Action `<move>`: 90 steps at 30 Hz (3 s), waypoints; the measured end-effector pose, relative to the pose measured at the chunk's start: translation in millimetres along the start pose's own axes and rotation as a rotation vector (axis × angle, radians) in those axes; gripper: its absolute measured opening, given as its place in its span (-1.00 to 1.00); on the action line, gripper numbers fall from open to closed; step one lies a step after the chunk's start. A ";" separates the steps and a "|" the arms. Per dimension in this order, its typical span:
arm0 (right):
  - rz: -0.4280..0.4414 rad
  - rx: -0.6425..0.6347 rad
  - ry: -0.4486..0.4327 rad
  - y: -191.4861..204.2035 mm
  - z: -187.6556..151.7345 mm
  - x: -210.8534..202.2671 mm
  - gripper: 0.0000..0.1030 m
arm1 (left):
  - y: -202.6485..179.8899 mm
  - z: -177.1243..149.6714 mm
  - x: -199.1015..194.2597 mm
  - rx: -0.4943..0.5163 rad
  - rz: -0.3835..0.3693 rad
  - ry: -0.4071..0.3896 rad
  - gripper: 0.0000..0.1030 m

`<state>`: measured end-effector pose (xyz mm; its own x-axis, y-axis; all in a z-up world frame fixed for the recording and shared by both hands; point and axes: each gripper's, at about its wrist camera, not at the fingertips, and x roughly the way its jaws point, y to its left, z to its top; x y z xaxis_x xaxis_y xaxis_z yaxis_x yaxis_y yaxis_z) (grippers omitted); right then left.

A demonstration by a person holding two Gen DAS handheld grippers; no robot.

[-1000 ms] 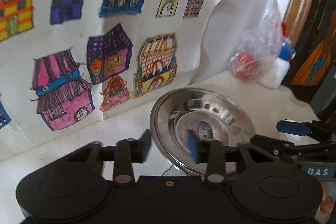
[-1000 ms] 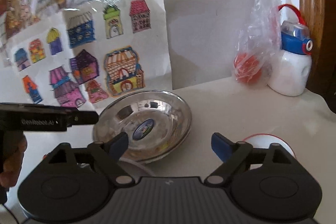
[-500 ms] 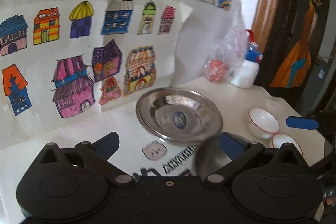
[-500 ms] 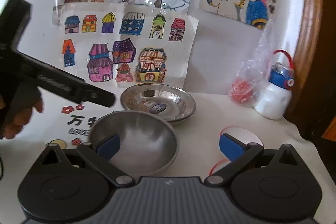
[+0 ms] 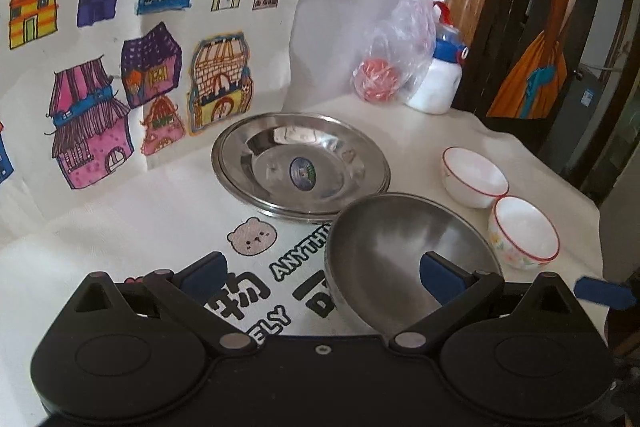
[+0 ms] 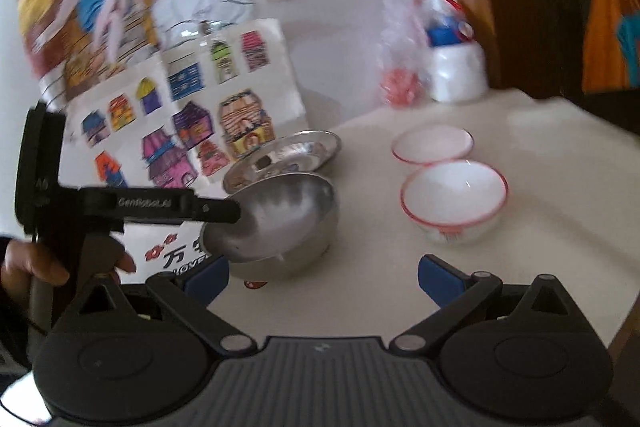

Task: Organize plates and bowls
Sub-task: 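Move both grippers to the rim of the deep steel bowl, then close both grippers on the deep steel bowl rim, then lift the steel bowl and carry it toward the stacked plates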

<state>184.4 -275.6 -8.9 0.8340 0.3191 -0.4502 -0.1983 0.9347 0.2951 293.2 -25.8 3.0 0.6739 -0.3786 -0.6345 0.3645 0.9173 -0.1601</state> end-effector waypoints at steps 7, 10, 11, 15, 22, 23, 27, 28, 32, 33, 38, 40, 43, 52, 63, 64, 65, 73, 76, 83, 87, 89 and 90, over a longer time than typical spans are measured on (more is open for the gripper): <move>-0.086 0.129 0.023 0.1 7.3 24.9 0.99 | 3.5 3.6 9.5 0.007 0.008 0.041 0.98; -0.085 0.167 0.007 2.5 9.4 34.1 0.95 | 5.3 5.7 13.1 -0.001 0.018 0.044 0.98; -0.082 0.177 0.006 3.0 9.5 37.1 0.90 | 6.0 6.1 14.2 -0.007 0.019 0.046 0.98; -0.089 0.202 0.018 4.6 8.4 47.5 0.72 | 6.9 7.4 19.2 -0.014 0.012 0.064 0.98; -0.114 0.209 0.030 4.7 3.7 55.5 0.64 | 5.8 8.8 21.9 -0.008 -0.002 0.064 0.98; -0.115 0.206 0.035 4.7 3.2 56.6 0.64 | 5.7 9.0 22.6 -0.008 -0.005 0.066 0.98; -0.141 0.198 0.037 5.3 1.6 59.2 0.64 | 5.3 8.6 25.3 -0.005 -0.004 0.068 0.98; -0.142 0.201 0.037 5.1 1.7 59.3 0.64 | 5.2 8.6 25.7 -0.002 -0.001 0.066 0.98; -0.134 0.199 0.040 4.9 2.3 61.0 0.60 | 4.3 8.6 26.8 0.005 0.015 0.058 0.98; -0.129 0.201 0.044 4.8 2.0 61.7 0.59 | 4.1 8.7 27.2 0.005 0.013 0.058 0.98; -0.100 0.214 0.048 4.3 -0.6 62.7 0.31 | 2.0 8.6 27.5 0.009 0.017 0.040 0.98; -0.089 0.220 0.047 4.0 -0.7 62.4 0.20 | 3.0 8.7 27.8 -0.007 0.002 0.046 0.94; -0.087 0.224 0.045 3.7 -1.0 61.1 0.03 | 5.3 9.2 28.8 -0.035 -0.002 0.062 0.73; -0.060 0.222 0.045 8.3 -2.2 56.9 -0.55 | 13.5 2.6 30.8 -0.141 -0.062 0.115 -0.04; -0.031 0.255 0.049 13.4 -9.8 38.8 -0.69 | -2.4 -12.9 9.5 -0.125 -0.032 0.106 -0.64; -0.025 0.258 0.051 13.8 -10.5 35.7 -0.70 | -2.6 -15.2 6.2 -0.133 -0.034 0.107 -0.66; -0.019 0.256 0.052 15.7 -11.6 32.1 -0.70 | -2.3 -16.9 3.1 -0.145 -0.035 0.111 -0.66; 0.033 0.158 0.096 38.7 -26.6 -7.5 -0.70 | -5.4 -37.4 -47.6 -0.148 -0.019 0.095 -0.67; 0.062 0.127 0.143 45.6 -38.0 -21.6 -0.70 | -2.8 -53.6 -70.5 -0.161 -0.014 0.101 -0.66; 0.105 0.092 0.225 58.9 -59.7 -44.7 -0.69 | 4.6 -96.1 -109.0 -0.209 -0.004 0.166 -0.65; 0.114 0.082 0.242 64.8 -62.0 -50.4 -0.68 | 8.0 -111.4 -121.4 -0.230 -0.004 0.194 -0.63; 0.113 0.073 0.246 66.8 -62.3 -52.2 -0.66 | 8.5 -115.1 -125.1 -0.230 -0.003 0.198 -0.62; 0.111 0.070 0.249 67.8 -62.8 -51.8 -0.66 | 8.9 -116.4 -126.4 -0.229 -0.002 0.199 -0.61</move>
<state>95.4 -218.9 -18.5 0.6555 0.4558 -0.6022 -0.2379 0.8814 0.4081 136.5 44.5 -6.3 0.5257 -0.3697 -0.7662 0.1963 0.9291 -0.3136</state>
